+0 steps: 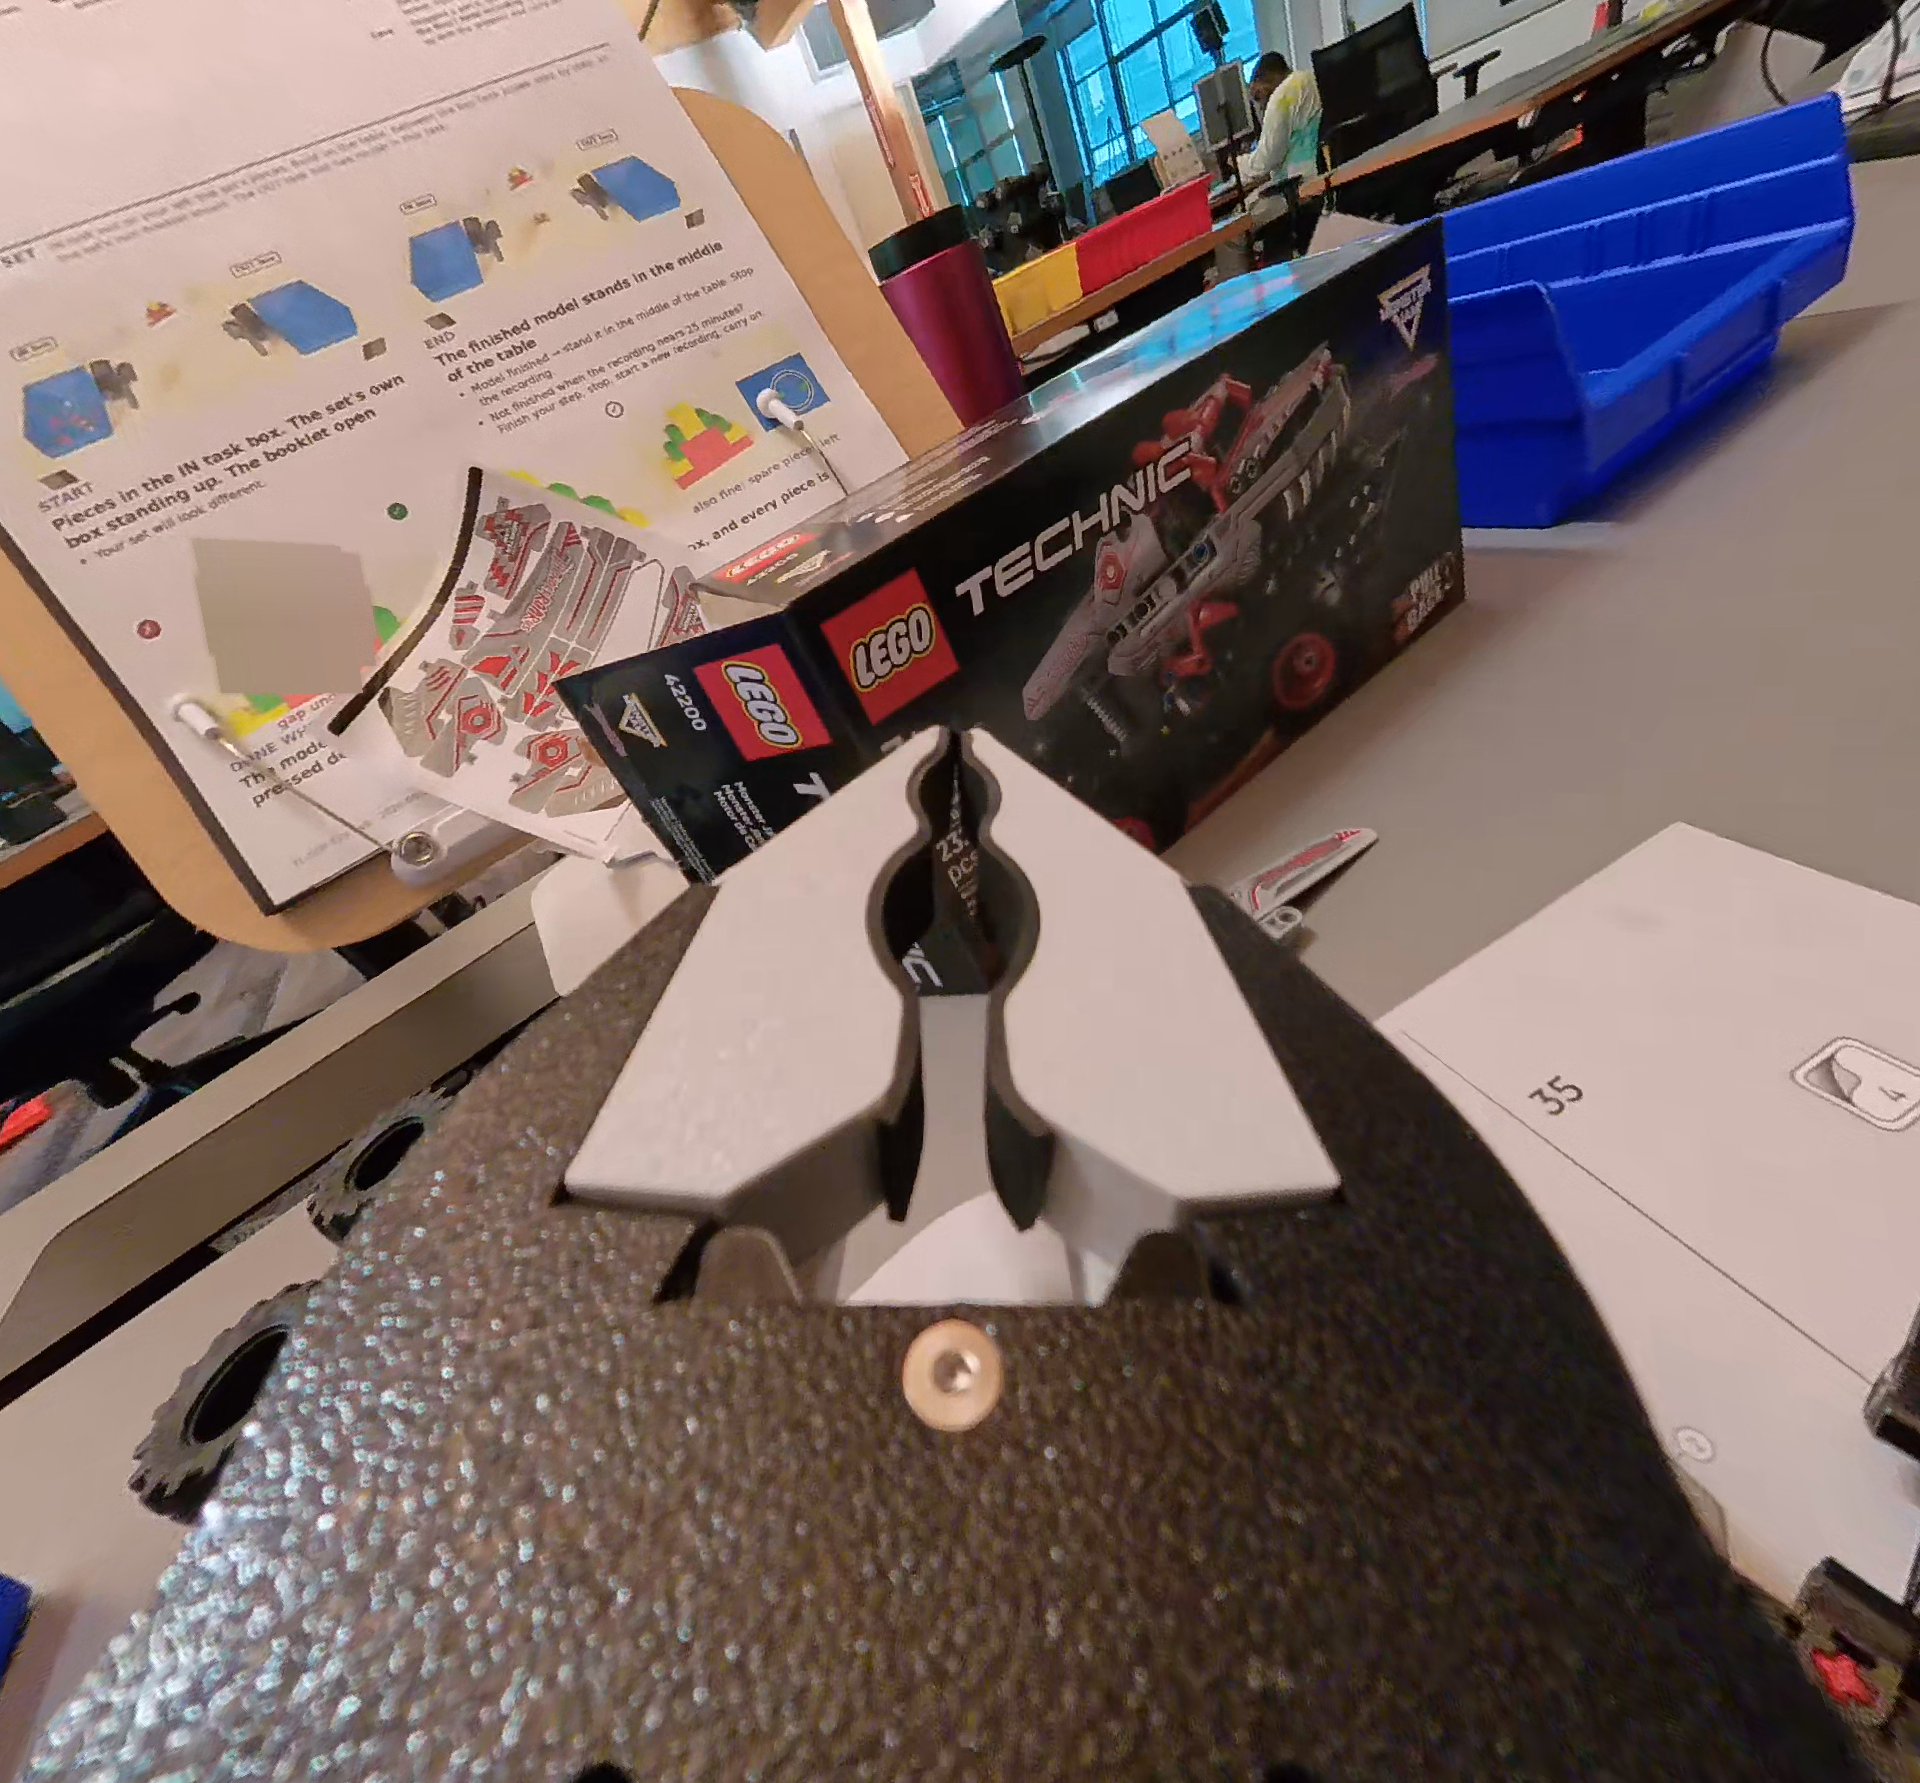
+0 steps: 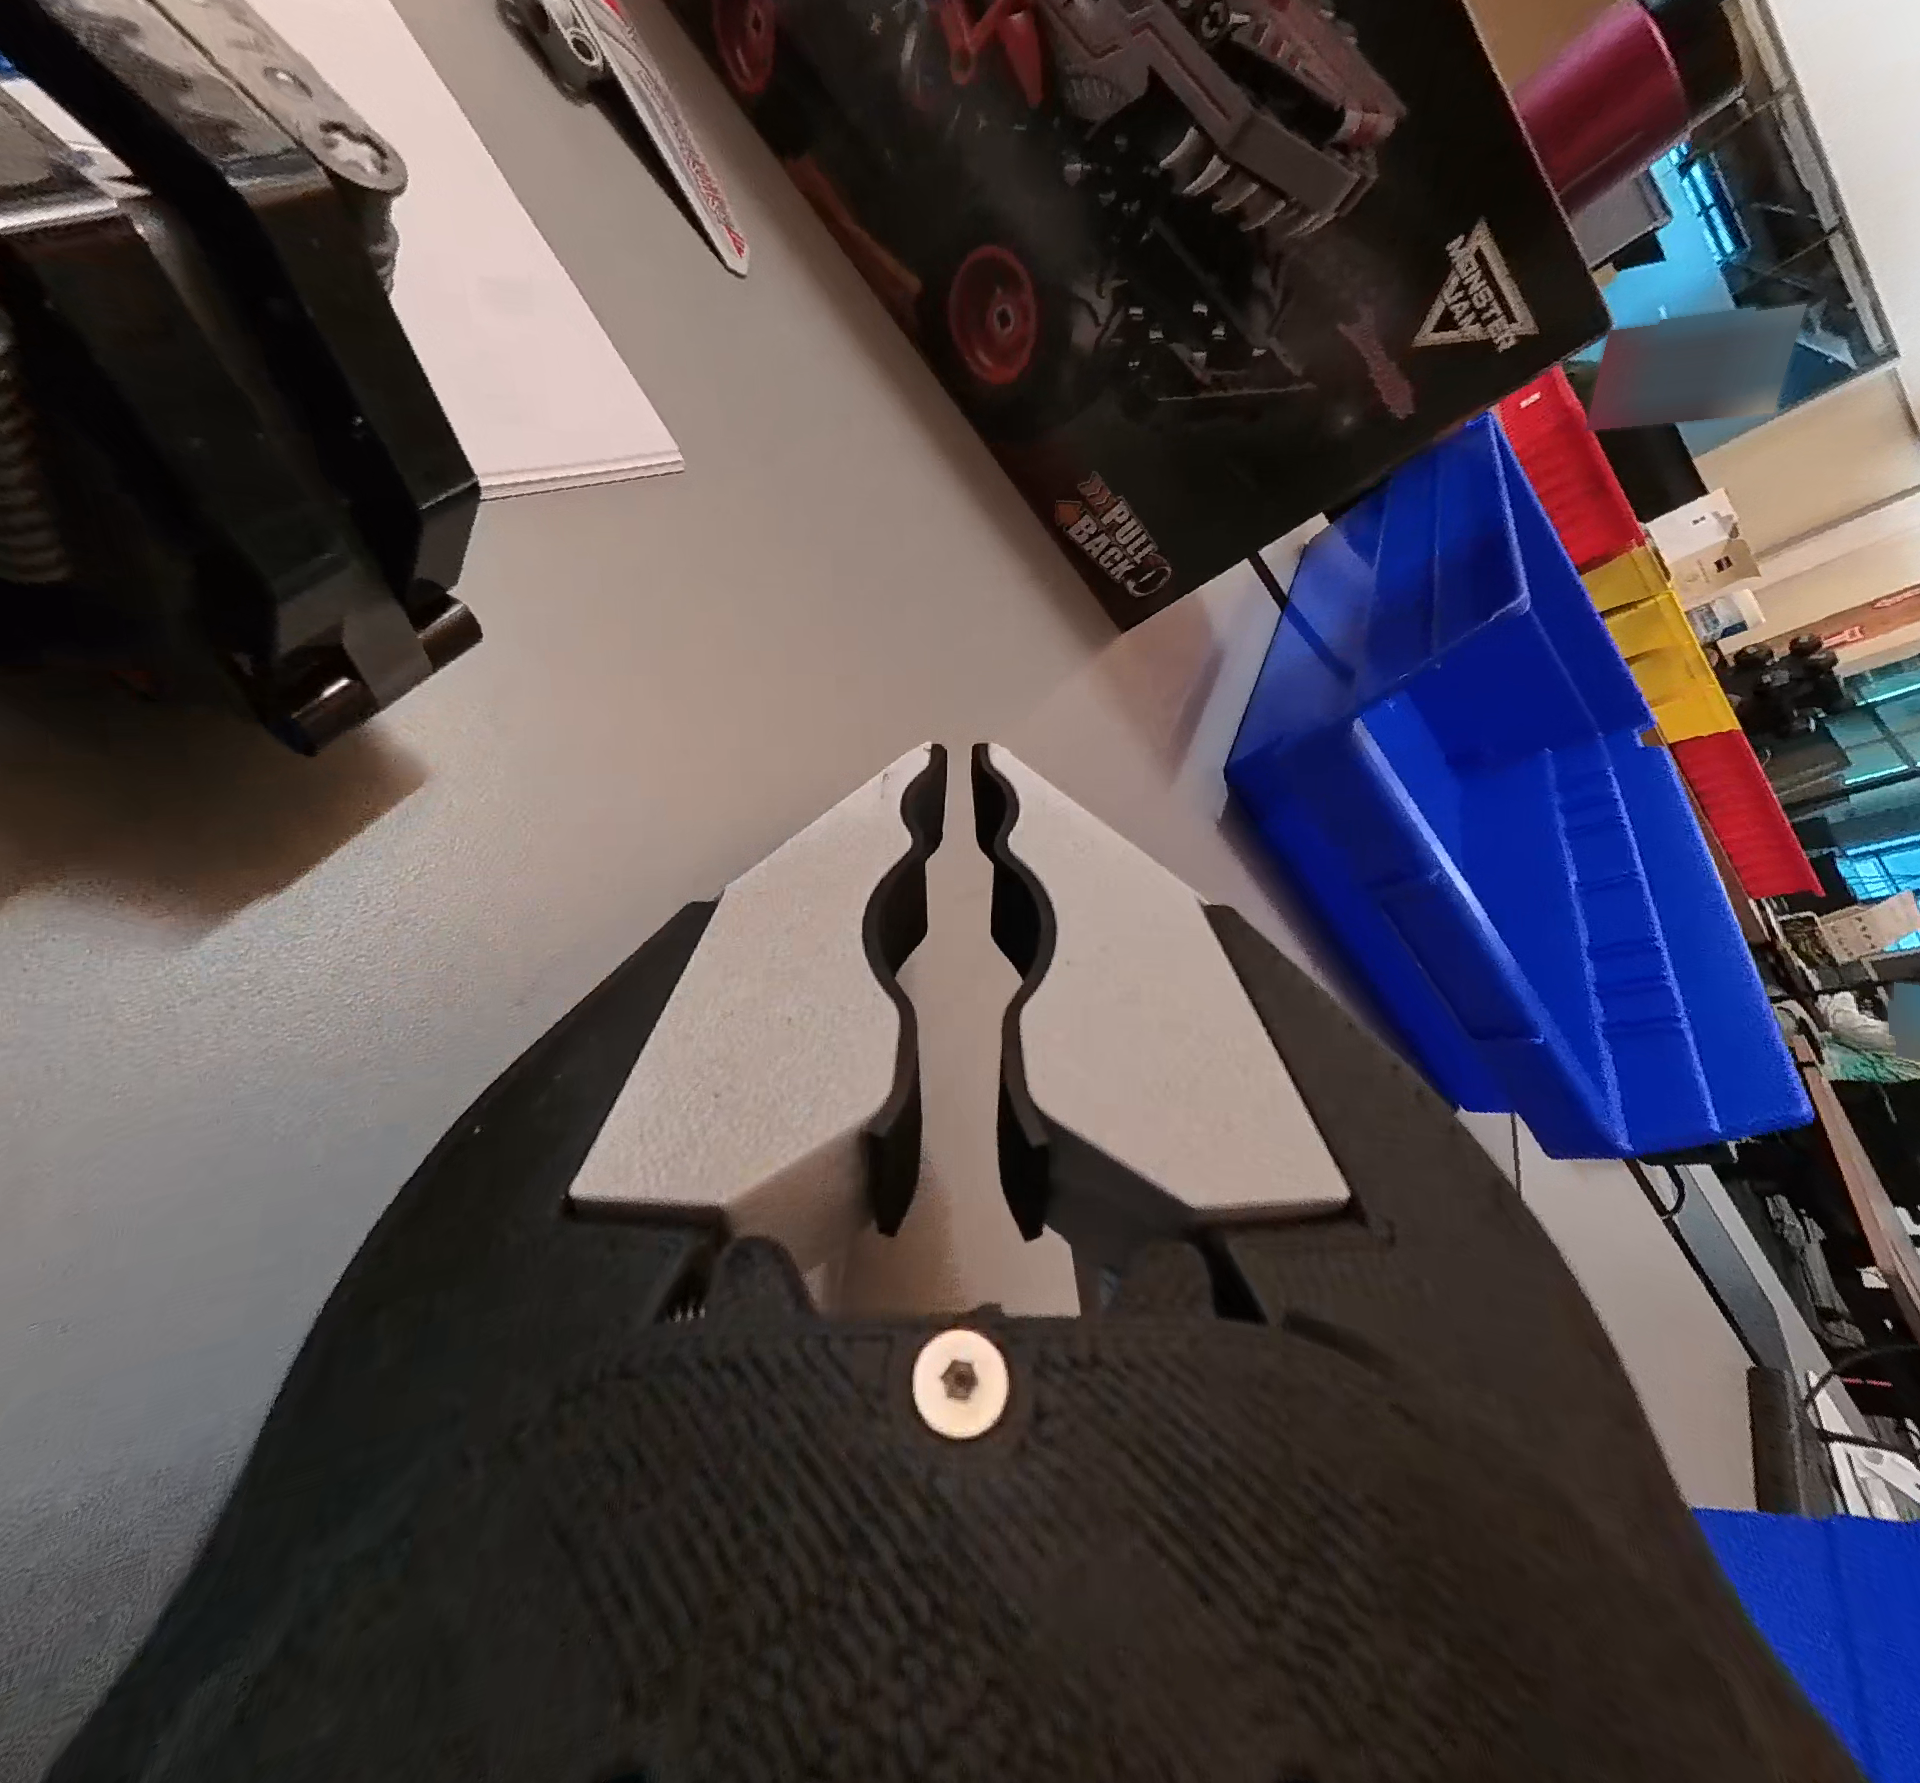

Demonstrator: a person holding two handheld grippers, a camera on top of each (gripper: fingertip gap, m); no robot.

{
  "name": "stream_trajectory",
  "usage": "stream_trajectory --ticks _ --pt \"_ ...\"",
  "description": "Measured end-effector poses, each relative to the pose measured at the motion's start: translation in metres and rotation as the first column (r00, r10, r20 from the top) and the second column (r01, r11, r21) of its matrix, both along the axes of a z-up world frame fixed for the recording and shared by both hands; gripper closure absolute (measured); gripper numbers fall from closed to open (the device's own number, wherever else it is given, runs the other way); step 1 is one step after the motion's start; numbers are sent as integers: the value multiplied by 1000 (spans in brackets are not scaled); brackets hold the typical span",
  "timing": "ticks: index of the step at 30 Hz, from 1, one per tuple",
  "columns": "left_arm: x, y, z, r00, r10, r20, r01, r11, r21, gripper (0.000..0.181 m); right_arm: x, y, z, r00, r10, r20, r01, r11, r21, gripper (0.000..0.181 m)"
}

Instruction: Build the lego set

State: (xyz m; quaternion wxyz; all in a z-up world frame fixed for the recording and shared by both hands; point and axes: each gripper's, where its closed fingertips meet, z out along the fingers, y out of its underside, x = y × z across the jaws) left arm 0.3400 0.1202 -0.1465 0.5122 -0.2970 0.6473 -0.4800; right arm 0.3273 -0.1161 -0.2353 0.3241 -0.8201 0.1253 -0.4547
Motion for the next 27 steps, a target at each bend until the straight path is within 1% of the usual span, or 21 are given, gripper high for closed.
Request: stream_trajectory --ticks 4,7,15,20,27 --pt "0 -1 -4 1000 -9 -11 9 1000 4 181 0 1 -2 1000 3 -5 -3 1000 -15 179" --pt "-1 -1 -2 1000 -13 -10 13 1000 -7 181 -1 1 -3 1000 9 -2 -9 1000 -21 179" --pt "-8 3 13 1000 -14 26 14 1000 -15 181 -2 3 -8 1000 18 -16 -19 998 -55 179" --pt "-12 29 26 998 24 52 -24 1000 -10 181 -3 4 -13 999 24 -25 -26 996 -89 180" --pt "-30 89 22 989 119 83 -125 990 69 181 -2 3 -14 1000 13 -16 -15 995 -99 181"
